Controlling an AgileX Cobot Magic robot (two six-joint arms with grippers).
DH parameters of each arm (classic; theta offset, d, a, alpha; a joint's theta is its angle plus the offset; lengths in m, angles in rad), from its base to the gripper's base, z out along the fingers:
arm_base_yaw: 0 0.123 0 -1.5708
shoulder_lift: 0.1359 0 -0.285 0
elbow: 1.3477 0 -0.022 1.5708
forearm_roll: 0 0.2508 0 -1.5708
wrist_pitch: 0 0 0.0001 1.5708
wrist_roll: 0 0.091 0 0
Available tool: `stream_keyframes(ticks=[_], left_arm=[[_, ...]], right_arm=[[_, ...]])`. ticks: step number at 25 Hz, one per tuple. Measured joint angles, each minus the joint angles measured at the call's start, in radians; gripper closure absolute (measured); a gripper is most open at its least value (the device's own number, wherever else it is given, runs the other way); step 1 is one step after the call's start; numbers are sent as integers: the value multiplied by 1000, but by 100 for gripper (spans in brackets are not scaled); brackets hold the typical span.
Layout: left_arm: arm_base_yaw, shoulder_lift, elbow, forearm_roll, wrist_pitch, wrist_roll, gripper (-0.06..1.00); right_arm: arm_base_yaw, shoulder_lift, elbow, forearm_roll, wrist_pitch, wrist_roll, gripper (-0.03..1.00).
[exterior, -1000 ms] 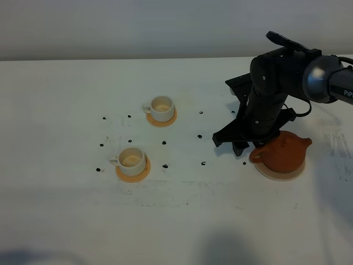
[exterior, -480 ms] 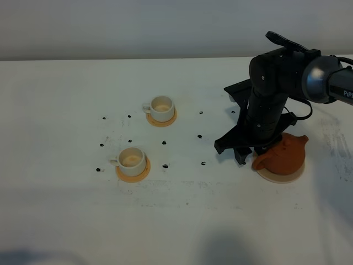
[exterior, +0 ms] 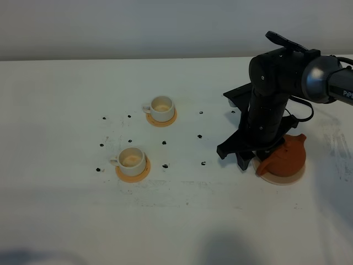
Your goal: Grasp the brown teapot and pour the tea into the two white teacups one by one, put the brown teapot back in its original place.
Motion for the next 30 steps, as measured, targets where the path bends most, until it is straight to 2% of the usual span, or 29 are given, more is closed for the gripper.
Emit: stream_keyframes(ticks=[17, 24, 30], left_arm=[[0, 0, 0, 0, 0, 0, 37], [0, 0, 0, 0, 0, 0, 37], [0, 0, 0, 0, 0, 0, 37]], right_arm=[[34, -22, 2, 43, 44, -64, 53], [60, -124, 10, 42, -105, -54, 53], [71, -296, 182, 48, -328, -27, 53]])
